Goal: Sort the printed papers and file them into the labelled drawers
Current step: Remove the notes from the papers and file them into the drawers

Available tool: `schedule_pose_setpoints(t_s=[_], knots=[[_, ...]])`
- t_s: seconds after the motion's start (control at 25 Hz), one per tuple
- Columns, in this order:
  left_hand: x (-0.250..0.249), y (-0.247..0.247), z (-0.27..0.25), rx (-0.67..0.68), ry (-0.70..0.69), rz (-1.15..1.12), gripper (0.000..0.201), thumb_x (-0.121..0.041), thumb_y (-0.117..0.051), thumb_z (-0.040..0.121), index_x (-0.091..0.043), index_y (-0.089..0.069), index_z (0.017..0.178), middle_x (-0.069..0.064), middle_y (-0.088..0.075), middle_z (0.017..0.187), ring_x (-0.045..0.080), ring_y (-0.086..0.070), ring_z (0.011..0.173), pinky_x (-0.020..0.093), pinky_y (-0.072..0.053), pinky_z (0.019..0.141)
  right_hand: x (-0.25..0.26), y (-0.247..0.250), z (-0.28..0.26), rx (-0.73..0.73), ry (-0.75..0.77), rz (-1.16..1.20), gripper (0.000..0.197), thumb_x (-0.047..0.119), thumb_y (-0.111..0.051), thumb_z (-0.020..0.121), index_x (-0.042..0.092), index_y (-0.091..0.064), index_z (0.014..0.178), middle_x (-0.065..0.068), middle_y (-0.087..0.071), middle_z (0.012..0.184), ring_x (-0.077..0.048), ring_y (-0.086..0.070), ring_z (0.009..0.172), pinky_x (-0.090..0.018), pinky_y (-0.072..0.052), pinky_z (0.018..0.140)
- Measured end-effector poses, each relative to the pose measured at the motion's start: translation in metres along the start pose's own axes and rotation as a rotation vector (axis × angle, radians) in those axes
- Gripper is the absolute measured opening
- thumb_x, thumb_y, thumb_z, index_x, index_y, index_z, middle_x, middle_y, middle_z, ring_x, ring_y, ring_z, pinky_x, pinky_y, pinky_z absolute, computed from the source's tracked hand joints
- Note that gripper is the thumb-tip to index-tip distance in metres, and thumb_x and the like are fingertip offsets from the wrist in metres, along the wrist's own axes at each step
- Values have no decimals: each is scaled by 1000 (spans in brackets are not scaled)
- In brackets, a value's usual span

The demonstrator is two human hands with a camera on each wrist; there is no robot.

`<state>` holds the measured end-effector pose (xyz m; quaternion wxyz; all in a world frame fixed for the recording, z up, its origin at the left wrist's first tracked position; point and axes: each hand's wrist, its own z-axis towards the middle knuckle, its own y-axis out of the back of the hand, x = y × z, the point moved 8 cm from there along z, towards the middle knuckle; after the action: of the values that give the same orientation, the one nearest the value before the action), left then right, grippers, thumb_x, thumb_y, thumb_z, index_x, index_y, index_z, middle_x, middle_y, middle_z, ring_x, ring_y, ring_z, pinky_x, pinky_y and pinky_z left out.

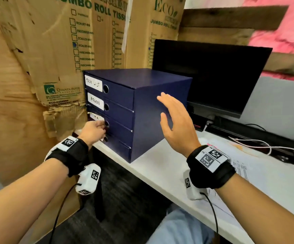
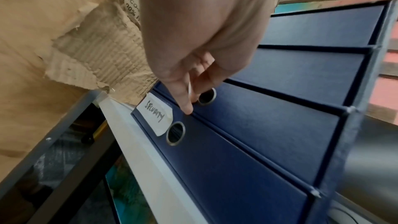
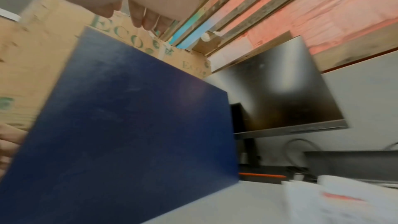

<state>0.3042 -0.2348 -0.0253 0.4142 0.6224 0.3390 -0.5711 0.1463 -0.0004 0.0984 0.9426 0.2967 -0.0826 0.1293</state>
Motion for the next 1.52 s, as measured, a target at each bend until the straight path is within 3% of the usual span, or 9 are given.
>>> schedule_pose_setpoints(t_s=[0.08, 0.2, 0.36, 0.48, 0.6, 0.76, 1.0, 1.36, 1.52], knots=[[1, 6, 6, -37, -13, 91, 30, 16, -35, 94, 0, -60, 102, 8, -61, 92, -2, -57, 54, 12, -45, 57, -20, 18, -13, -32, -28, -48, 44, 8, -47, 94, 12, -49, 138, -3, -47, 144, -14, -38, 137, -31, -32, 114], [-1, 28, -2, -147, -80, 192, 44, 9, -42, 91, 2, -49, 134, 13, -62, 126, 7, -62, 83, 13, -46, 73, -50, 44, -31, -61, -117, -110, 43, 4, -49, 93, 12, -51, 135, -2, -50, 142, -12, -41, 134, -33, -36, 111], [-80, 7, -73, -546, -681, 411, 41, -7, -41, 81, -5, -55, 120, 4, -55, 95, 28, -50, 98, 37, -35, 93, -80, 94, -43, -117, -151, -247, 41, 1, -49, 91, 9, -53, 131, -5, -52, 138, -17, -43, 132, -28, -32, 112], [-132, -56, -132, -468, -1049, 415, 32, -4, -45, 87, -6, -52, 119, 0, -40, 94, 20, -38, 91, 29, -28, 85, -95, 135, -49, -177, -165, -344, 37, 1, -49, 90, 8, -55, 127, -8, -55, 134, -20, -44, 127, -23, -29, 109], [-159, -113, -166, -298, -1182, 337, 31, -4, -45, 90, -9, -53, 119, -2, -42, 94, 15, -36, 91, 24, -30, 83, -104, 167, -58, -207, -203, -396, 35, 2, -48, 90, 8, -55, 124, -9, -57, 131, -22, -46, 124, -26, -32, 106], [-175, -180, -168, -117, -1189, 315, 29, -5, -42, 92, -13, -56, 117, -5, -46, 93, 12, -37, 92, 13, -30, 81, -107, 192, -63, -254, -186, -452, 34, 3, -46, 89, 5, -56, 122, -9, -59, 125, -23, -48, 120, -20, -29, 104], [-163, -268, -122, 2, -1092, 396, 28, -6, -41, 93, -15, -61, 112, -4, -49, 95, 13, -36, 93, 18, -30, 79, -129, 196, -58, -274, -250, -451, 33, 4, -46, 89, 8, -57, 120, -5, -60, 119, -19, -49, 117, -16, -30, 100], [-97, -353, -39, 120, -893, 598, 29, -6, -46, 89, -17, -63, 110, 1, -56, 103, 24, -42, 103, 32, -40, 89, -188, 129, -60, -158, -344, -477, 33, 4, -51, 85, 9, -60, 116, -4, -62, 111, -21, -52, 112, -32, -40, 100], [-66, -374, -17, 218, -784, 729, 30, -10, -47, 91, -17, -61, 116, 3, -56, 114, 24, -39, 112, 30, -34, 96, -206, 85, -87, 49, -379, -487, 36, 5, -54, 81, 9, -60, 116, -5, -62, 114, -23, -51, 114, -35, -39, 103]])
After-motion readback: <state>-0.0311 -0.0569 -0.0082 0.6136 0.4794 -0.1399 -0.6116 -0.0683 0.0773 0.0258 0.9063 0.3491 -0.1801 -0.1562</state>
